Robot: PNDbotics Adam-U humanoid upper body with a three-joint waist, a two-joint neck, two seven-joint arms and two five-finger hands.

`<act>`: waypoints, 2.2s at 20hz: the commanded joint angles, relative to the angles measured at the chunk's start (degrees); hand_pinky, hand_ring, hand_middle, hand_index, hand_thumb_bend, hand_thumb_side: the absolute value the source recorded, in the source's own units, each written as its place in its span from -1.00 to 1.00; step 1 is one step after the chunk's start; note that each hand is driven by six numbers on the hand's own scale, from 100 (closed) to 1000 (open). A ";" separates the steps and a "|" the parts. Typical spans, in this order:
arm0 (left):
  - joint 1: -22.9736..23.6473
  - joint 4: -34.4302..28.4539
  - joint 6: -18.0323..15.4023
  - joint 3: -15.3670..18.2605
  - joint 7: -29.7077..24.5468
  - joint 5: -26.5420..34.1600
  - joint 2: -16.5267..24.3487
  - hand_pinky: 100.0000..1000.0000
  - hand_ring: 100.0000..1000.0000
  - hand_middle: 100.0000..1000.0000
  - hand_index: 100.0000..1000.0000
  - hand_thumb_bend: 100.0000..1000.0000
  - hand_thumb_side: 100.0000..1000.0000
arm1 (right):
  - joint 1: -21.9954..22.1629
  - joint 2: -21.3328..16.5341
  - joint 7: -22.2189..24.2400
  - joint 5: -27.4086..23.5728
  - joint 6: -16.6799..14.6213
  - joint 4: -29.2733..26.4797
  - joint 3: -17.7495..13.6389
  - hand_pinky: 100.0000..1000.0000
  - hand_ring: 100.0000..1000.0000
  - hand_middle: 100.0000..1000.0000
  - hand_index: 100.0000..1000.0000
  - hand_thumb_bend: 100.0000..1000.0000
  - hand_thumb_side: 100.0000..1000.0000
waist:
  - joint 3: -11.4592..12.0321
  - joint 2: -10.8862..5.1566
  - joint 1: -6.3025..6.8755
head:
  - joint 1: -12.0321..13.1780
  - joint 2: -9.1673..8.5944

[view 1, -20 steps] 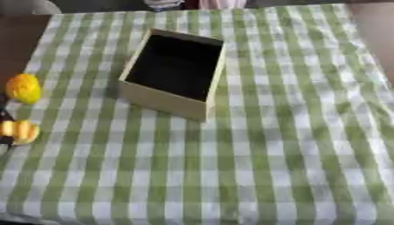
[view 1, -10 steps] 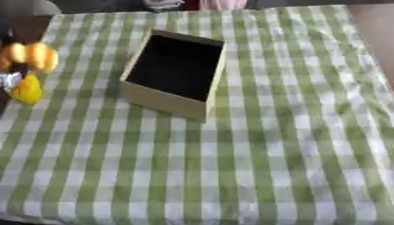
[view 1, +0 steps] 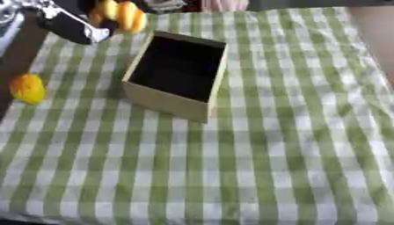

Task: Pick up objects on the table and place them in the box.

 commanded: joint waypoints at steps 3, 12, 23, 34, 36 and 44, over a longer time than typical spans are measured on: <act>-1.81 4.00 -2.96 -3.11 -0.74 -5.26 -2.05 -0.07 -0.04 -0.21 0.09 -1.00 -1.00 | -0.92 -0.40 0.52 -0.94 0.12 -1.14 0.04 0.80 0.61 0.33 0.77 -1.00 0.14 | -0.15 -0.72 -0.07 | 0.27 0.29; -0.53 5.05 -5.18 -6.10 -2.39 -9.84 -3.32 -0.04 -0.01 -0.19 0.12 -0.79 -1.00 | -0.95 -0.20 0.72 -1.21 0.34 -1.14 0.16 0.80 0.61 0.33 0.77 -1.00 0.15 | -0.07 -0.70 0.00 | 0.28 0.29; 0.99 3.29 -5.06 -4.66 -3.73 -11.13 -3.08 0.44 0.60 0.58 0.85 -0.08 -0.56 | -0.67 -0.05 0.69 -1.26 0.60 -1.14 0.16 0.81 0.61 0.32 0.77 -1.00 0.15 | 0.00 -0.61 0.11 | 0.34 0.29; -0.19 1.11 0.74 -0.17 2.99 -8.62 -2.12 0.32 0.47 0.44 0.75 -0.59 -0.69 | -0.15 0.01 0.69 -1.11 0.82 -1.14 0.20 0.81 0.61 0.32 0.77 -1.00 0.15 | -0.02 -0.39 -0.04 | 0.04 0.29; -0.63 1.32 1.54 1.18 2.53 -9.67 0.21 0.33 0.49 0.45 0.75 -0.53 -0.73 | -0.09 -0.14 0.73 -1.03 0.81 -1.14 0.20 0.81 0.61 0.32 0.77 -1.00 0.15 | 0.02 -0.36 0.08 | 0.00 0.29; 1.18 14.18 3.36 6.23 3.31 -15.49 6.03 0.36 0.53 0.48 0.77 -0.35 -0.71 | 0.31 -0.21 0.54 -0.81 0.97 -1.14 -0.08 0.82 0.61 0.32 0.77 -1.00 0.15 | 0.11 -0.25 0.49 | 0.08 0.29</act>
